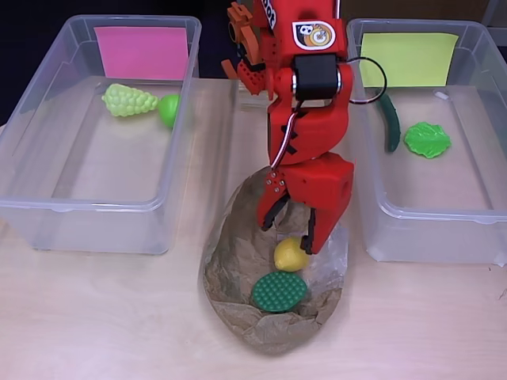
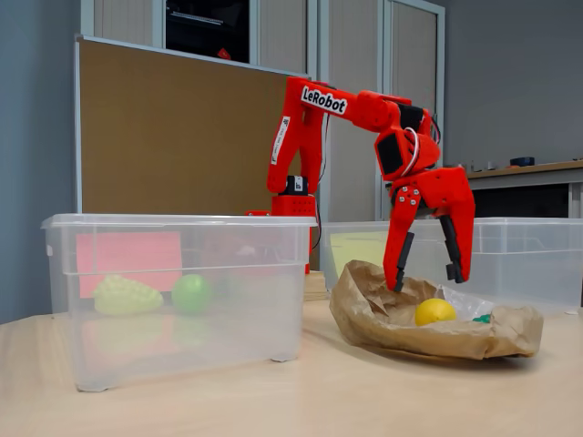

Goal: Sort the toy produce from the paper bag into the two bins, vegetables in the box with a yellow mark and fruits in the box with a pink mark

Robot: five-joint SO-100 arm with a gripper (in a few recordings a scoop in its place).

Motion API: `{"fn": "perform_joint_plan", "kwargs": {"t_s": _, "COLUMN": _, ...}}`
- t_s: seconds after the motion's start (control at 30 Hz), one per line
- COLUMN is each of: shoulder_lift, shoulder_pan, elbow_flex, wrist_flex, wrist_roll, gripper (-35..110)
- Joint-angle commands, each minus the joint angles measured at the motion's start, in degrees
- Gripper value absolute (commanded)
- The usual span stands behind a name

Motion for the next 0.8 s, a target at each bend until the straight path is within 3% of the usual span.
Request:
{"fn": "perform_joint_plan", "kwargs": {"t_s": 0.0, "shoulder_lift": -2.55, "shoulder_pan": -0.62, "elbow_flex": -3.16, "wrist_flex": -2.11, "wrist_roll": 0.7, "gripper": 33}}
{"fn": "perform_joint_plan", "kwargs": {"t_s": 0.33, "shoulder_lift": -6.86, "shoulder_pan": 0.09, "elbow_flex": -4.31, "wrist_flex": 2.37, "wrist_roll": 0.7, "gripper": 32}}
{"fn": "perform_joint_plan", "kwargs": {"t_s": 0.77, "shoulder_lift": -4.66, "shoulder_pan": 0.62, "elbow_flex": -0.79, "wrist_flex": 2.81, "wrist_roll": -4.66, "gripper": 10}}
